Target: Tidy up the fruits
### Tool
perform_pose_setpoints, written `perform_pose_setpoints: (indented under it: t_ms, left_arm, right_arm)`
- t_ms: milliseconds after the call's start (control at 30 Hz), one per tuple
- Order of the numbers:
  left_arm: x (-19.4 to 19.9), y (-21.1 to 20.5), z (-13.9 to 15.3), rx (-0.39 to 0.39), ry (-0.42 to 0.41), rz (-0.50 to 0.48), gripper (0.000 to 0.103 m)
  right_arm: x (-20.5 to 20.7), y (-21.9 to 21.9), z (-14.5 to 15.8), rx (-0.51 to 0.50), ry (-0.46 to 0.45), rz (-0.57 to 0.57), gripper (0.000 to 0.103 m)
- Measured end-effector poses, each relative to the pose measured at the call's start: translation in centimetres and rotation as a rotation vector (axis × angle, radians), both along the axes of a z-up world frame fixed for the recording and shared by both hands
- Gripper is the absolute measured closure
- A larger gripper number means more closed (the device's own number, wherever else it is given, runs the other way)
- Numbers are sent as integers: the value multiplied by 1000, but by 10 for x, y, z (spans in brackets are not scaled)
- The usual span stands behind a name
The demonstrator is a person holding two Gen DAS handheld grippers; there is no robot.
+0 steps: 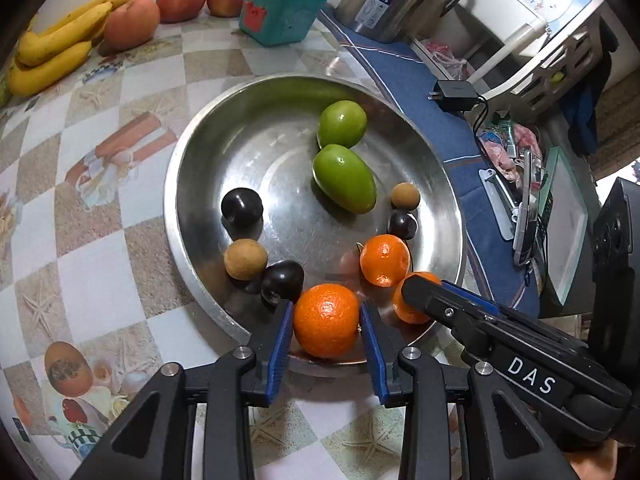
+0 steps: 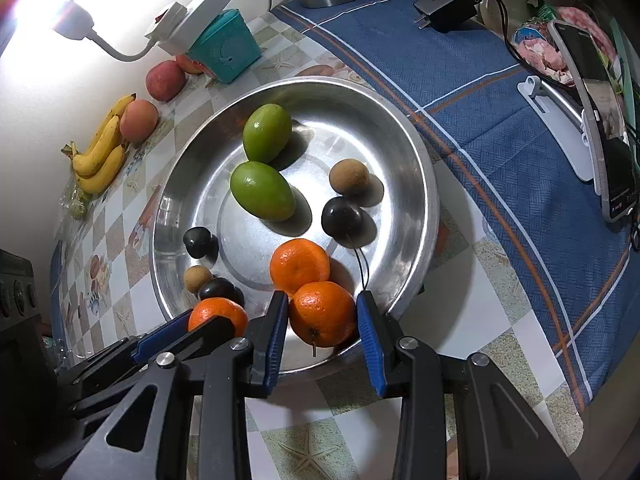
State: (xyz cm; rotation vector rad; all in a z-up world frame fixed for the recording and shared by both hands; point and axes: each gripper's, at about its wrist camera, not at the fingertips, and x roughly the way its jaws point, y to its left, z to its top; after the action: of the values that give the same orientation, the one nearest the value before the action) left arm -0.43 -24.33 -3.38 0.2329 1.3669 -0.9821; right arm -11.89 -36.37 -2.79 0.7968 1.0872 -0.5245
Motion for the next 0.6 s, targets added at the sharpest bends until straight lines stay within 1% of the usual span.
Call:
perform_pose_setpoints:
  t_ms: [100, 200, 267, 333, 367, 433, 500, 600]
  left_arm:
    - [1, 1, 1, -10, 9, 7, 65]
    - [1, 11, 7, -23, 13, 13, 63]
    - [1, 15, 11, -41, 21, 17, 58]
    - [1, 21, 16, -53, 26, 30, 50]
    - [1, 25, 18, -59, 27, 37, 48]
    - [2, 36, 25, -71, 29, 54, 41]
    - [1, 43, 30, -57, -4, 73, 37]
    - [1, 58, 40, 12, -115, 122, 33]
  right_arm:
    - [-1, 1, 1, -1, 2, 3, 65]
    - [0, 2, 2, -3, 1, 1, 65]
    - [-1, 3, 3, -5, 0, -2, 65]
    - [-1, 4, 4, -9, -3, -1, 62]
    - [-2, 5, 5, -12, -8, -1, 61]
    - [-3, 7, 8, -13, -19, 4, 53]
    - [-4, 12, 12, -29, -22, 17, 49]
    - [-7, 21, 17, -49, -31, 43, 49]
